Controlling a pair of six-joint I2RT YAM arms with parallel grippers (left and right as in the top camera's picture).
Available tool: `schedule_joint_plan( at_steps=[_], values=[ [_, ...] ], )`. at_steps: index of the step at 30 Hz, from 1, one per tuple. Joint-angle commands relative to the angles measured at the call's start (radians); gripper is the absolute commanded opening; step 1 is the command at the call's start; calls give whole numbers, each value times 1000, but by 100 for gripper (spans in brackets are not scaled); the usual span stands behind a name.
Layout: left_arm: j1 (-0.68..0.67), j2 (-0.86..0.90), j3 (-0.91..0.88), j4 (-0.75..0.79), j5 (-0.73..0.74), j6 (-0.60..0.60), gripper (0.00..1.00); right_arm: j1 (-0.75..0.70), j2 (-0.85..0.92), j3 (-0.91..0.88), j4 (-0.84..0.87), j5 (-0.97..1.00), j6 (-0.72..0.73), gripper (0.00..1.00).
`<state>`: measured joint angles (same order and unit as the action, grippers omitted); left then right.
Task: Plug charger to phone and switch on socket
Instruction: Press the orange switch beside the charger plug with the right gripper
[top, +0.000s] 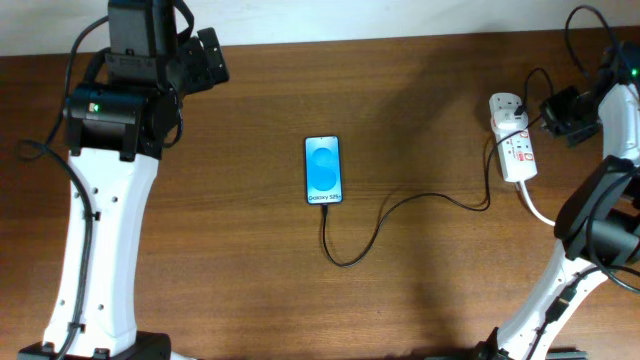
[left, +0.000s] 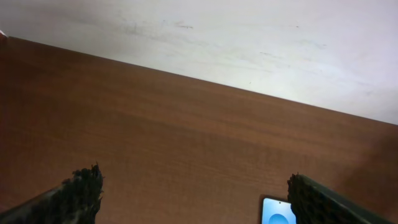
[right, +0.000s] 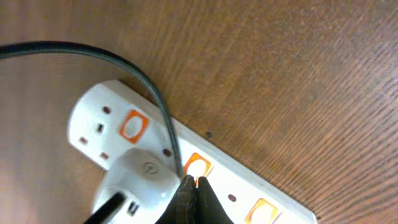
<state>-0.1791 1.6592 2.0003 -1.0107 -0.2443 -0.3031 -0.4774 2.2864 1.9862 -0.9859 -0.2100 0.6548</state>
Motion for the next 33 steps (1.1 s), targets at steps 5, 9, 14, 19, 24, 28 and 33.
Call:
schedule_joint_plan(
  at_steps=[5,9,14,19,24,28,33],
  values=[
    [0,-25,9,-2,-18,-10,99,-1,10,13,-89,-40,32,4],
    [0,-25,9,-14,-18,-10,99,1,11,13,-89,-41,34,4],
    [0,-25,9,-37,-18,-10,99,14,28,13,-82,-40,47,4],
    [0,-25,9,-42,-18,-10,99,14,48,13,-70,-45,84,4],
    [0,-25,9,-42,-18,-10,99,14,48,13,-63,-61,84,4],
    [0,-25,9,-42,-18,-10,99,14,49,13,-44,-93,84,4],
    [0,-25,9,-42,-18,-10,99,24,55,13,-14,-93,87,4]
  ],
)
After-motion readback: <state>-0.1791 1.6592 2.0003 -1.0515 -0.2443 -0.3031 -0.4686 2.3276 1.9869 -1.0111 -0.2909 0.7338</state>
